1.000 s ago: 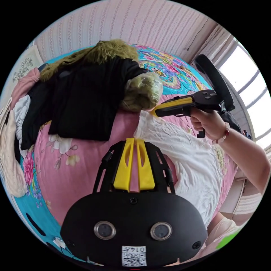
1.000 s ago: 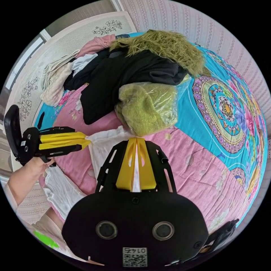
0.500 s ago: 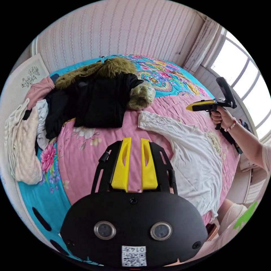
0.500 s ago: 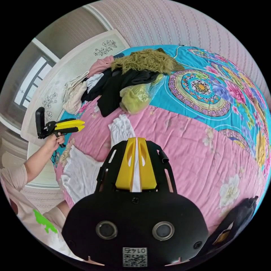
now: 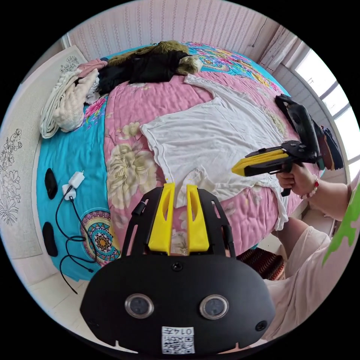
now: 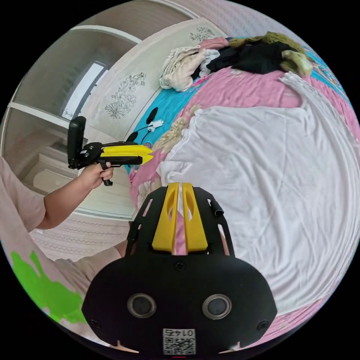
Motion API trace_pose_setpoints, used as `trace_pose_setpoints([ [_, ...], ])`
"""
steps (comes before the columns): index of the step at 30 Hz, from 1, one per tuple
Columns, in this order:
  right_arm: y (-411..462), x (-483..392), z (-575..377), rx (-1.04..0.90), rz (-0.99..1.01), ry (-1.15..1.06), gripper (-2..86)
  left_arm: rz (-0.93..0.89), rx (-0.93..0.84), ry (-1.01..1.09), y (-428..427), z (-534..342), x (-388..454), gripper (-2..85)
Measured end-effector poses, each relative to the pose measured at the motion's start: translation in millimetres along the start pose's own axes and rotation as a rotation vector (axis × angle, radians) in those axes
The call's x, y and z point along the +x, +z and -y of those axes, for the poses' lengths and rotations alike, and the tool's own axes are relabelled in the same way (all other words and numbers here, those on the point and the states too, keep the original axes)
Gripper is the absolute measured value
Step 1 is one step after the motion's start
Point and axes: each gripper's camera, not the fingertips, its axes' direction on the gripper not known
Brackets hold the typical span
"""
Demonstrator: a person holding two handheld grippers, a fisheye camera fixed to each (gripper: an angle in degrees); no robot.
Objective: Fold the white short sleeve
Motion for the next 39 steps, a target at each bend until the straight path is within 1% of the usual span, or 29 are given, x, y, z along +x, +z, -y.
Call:
trace_pose_setpoints([
  [3,28,-14,2,-0.018,-0.024,0.004,5.3,-0.043,-0.024,-0.056,2,-30,-4,5.9],
  [7,40,-26,-5,-0.032,-0.022,-0.007,8.1,-0.086,-0.009,-0.094,-1,-68,-7,5.6],
  [11,49,-39,-9,-0.048,-0.065,-0.036,10.5,-0.083,0.001,-0.116,-4,-101,-7,5.1],
  [13,49,-45,-11,-0.046,-0.056,-0.058,10.9,-0.089,0.001,-0.127,-3,-114,-7,5.0],
  [16,42,-51,-17,0.004,-0.011,-0.04,10.5,-0.089,0.004,-0.133,-2,-132,-6,4.8],
  [20,62,-38,-22,-0.073,-0.005,0.023,7.8,-0.093,0.009,-0.144,1,-153,-6,4.4],
  [21,65,-37,-25,-0.067,-0.002,0.036,7.1,-0.093,0.011,-0.144,1,-155,-6,4.3],
  [25,78,-43,-29,-0.101,0.005,0.031,3.8,-0.09,0.016,-0.147,7,-170,-2,3.2],
  [29,73,-71,-40,-0.063,0.107,-0.04,1.6,-0.075,0.027,-0.145,9,-185,4,2.1],
  [30,74,-88,-46,-0.076,0.1,-0.089,1.5,-0.071,0.029,-0.145,9,-187,4,2.0],
  [31,77,-97,-50,-0.09,0.09,-0.119,1.5,-0.062,0.03,-0.15,9,-192,4,1.8],
  [33,103,-138,-69,-0.197,0.026,-0.269,1.8,-0.047,0.036,-0.164,7,-200,1,1.7],
  [36,140,-174,-98,-0.336,-0.072,-0.414,3.8,-0.064,0.038,-0.209,9,-213,-6,1.4],
  [38,146,-185,-111,-0.348,-0.133,-0.452,5.1,-0.109,0.038,-0.237,16,-220,-9,1.3],
  [39,145,-187,-117,-0.344,-0.124,-0.443,5.6,-0.118,0.037,-0.239,18,-221,-9,1.2],
])
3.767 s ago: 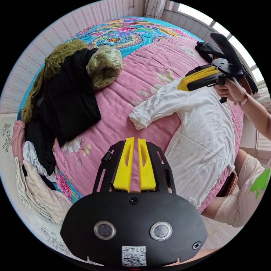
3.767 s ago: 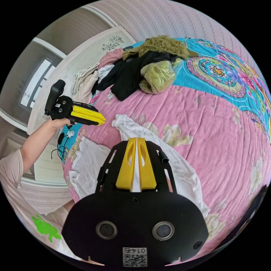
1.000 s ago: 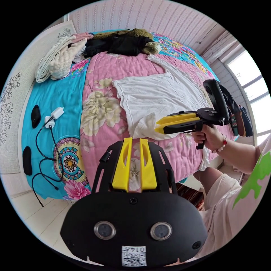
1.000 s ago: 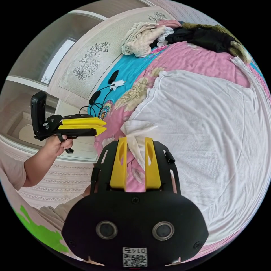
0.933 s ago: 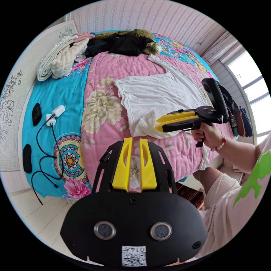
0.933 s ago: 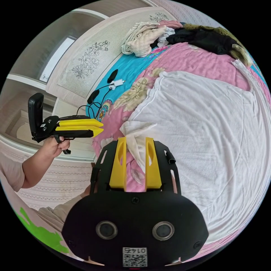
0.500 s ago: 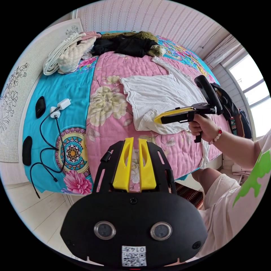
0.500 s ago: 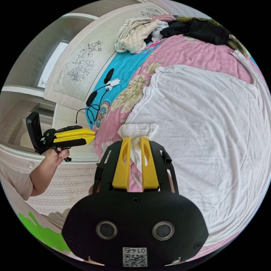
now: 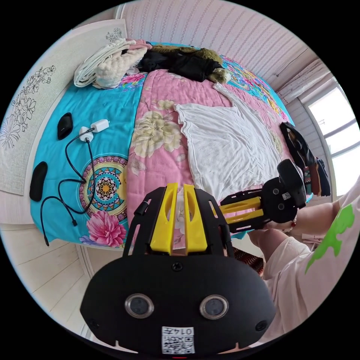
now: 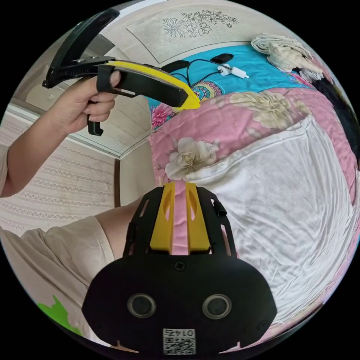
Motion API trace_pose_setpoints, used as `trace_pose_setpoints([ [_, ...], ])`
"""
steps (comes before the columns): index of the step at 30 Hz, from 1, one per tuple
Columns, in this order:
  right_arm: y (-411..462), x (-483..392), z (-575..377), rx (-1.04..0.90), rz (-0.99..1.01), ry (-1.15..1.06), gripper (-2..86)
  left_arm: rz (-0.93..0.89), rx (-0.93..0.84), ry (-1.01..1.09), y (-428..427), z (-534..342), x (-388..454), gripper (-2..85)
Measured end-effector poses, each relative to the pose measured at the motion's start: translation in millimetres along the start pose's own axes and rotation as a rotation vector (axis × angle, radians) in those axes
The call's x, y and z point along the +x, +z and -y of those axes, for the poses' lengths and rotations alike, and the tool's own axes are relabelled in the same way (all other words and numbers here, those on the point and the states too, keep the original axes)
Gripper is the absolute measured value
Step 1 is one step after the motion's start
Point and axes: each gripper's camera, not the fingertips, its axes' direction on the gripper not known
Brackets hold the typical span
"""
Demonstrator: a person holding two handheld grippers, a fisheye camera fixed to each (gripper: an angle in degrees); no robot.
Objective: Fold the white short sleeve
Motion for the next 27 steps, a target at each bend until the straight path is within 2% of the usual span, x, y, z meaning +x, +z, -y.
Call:
trace_pose_setpoints([
  [4,-15,8,-30,0.055,0.106,0.117,5.8,-0.072,-0.032,0.022,25,0,13,1.1],
  [7,-43,26,-87,0.167,0.118,0.307,5.0,-0.149,-0.072,0.074,50,2,36,1.3],
  [9,-59,42,-151,0.218,0.141,0.521,3.6,-0.209,-0.093,0.132,65,3,57,1.7],
  [12,-66,44,-228,0.172,0.043,0.74,2.7,-0.284,-0.162,0.243,94,2,102,2.7],
  [14,-68,38,-259,0.128,-0.022,0.809,2.4,-0.321,-0.231,0.325,116,0,138,3.6],
  [19,-55,20,-276,0.078,-0.064,0.791,1.7,-0.397,-0.275,0.386,139,-1,184,3.2],
  [22,-38,17,-266,0.088,0.003,0.777,1.4,-0.401,-0.287,0.397,146,0,195,2.5],
  [27,-45,-43,-216,0.14,0.185,0.44,0.3,-0.373,-0.289,0.39,151,3,197,1.3],
])
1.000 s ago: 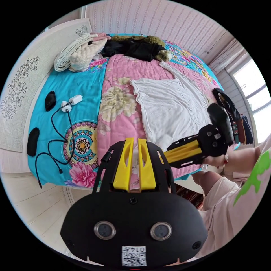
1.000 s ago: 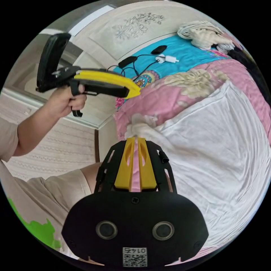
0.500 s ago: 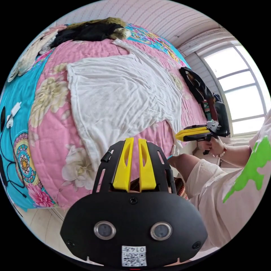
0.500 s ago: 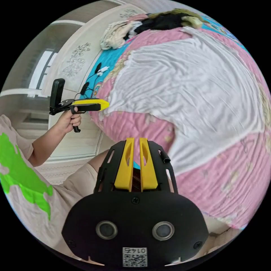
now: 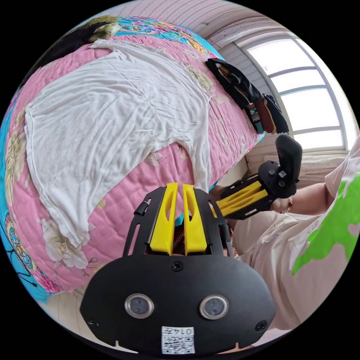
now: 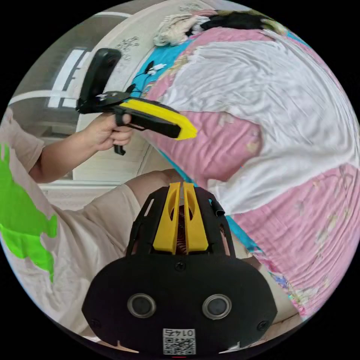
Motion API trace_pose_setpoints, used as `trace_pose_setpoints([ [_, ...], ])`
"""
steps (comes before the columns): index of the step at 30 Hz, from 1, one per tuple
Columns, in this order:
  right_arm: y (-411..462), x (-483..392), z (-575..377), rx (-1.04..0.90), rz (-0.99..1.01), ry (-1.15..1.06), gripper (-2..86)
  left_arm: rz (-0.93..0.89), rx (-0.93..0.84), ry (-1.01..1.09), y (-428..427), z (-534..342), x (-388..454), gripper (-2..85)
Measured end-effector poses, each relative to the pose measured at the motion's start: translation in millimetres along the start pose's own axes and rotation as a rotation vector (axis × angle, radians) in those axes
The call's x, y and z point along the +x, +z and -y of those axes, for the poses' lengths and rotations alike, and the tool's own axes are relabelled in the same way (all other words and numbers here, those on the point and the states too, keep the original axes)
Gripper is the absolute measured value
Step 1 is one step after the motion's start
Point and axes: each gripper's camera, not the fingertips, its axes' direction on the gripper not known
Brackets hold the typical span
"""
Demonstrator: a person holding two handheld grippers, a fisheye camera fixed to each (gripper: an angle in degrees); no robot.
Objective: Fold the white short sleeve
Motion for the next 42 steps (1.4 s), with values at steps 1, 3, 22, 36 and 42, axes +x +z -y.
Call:
trace_pose_setpoints([
  [1,0,-5,-1,-0.003,-0.009,-0.013,0.2,0.007,0.002,-0.006,0,0,-1,1.1],
  [3,2,-3,-11,-0.025,-0.044,0.025,0.0,0.014,0.002,-0.02,1,2,-4,0.7],
  [22,19,-6,-30,-0.059,-0.394,0.134,11.8,0.049,-0.096,0.25,70,63,45,6.0],
  [36,4,-13,-25,-0.043,-0.408,0.175,10.4,0.032,-0.216,0.331,131,102,66,0.5],
  [42,1,-9,-7,-0.049,-0.471,0.214,4.7,-0.022,-0.246,0.263,134,122,56,-0.9],
])
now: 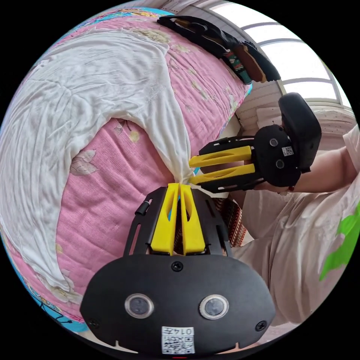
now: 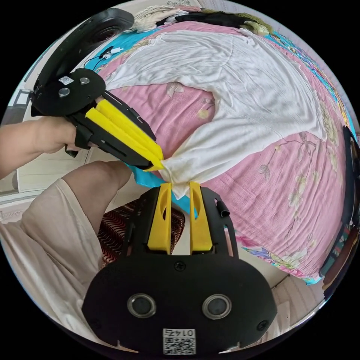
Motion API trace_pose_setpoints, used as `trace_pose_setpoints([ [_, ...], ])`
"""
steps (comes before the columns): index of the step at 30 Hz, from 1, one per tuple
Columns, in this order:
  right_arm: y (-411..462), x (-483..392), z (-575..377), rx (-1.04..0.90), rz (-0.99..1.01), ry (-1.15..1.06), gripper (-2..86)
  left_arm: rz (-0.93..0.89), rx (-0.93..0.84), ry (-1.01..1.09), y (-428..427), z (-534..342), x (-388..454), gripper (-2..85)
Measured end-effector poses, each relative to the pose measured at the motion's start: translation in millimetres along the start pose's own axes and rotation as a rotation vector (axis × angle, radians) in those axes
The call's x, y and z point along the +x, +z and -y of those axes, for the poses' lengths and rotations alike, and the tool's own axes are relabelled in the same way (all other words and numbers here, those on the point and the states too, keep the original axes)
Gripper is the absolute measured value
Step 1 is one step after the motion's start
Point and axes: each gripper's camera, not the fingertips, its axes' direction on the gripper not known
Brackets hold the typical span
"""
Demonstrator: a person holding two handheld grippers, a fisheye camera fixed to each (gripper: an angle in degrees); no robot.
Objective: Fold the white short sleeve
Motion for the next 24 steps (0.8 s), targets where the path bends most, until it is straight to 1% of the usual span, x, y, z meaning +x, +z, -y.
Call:
trace_pose_setpoints([
  [3,-24,7,0,0.036,0.024,-0.021,1.7,-0.027,0.001,-0.022,-14,8,-7,-1.0],
  [7,-59,19,10,0.04,0.055,-0.075,0.8,-0.1,0.033,-0.08,-44,22,-16,-1.0],
  [11,-101,47,41,0.05,0.093,-0.103,0.4,-0.169,0.096,-0.146,-79,37,-28,-1.0],
  [16,-139,88,93,0.038,0.181,-0.126,0.3,-0.161,0.196,-0.205,-116,54,-49,-1.0],
  [19,-150,111,138,-0.031,0.225,-0.197,0.4,-0.179,0.266,-0.271,-132,63,-66,-1.0],
  [21,-153,127,181,-0.121,0.27,-0.271,0.5,-0.204,0.315,-0.323,-139,66,-77,-1.0],
  [23,-151,132,214,-0.188,0.279,-0.346,0.7,-0.28,0.403,-0.422,-144,63,-98,-0.9],
  [24,-151,133,236,-0.192,0.265,-0.384,0.9,-0.294,0.431,-0.45,-145,61,-103,-0.9],
])
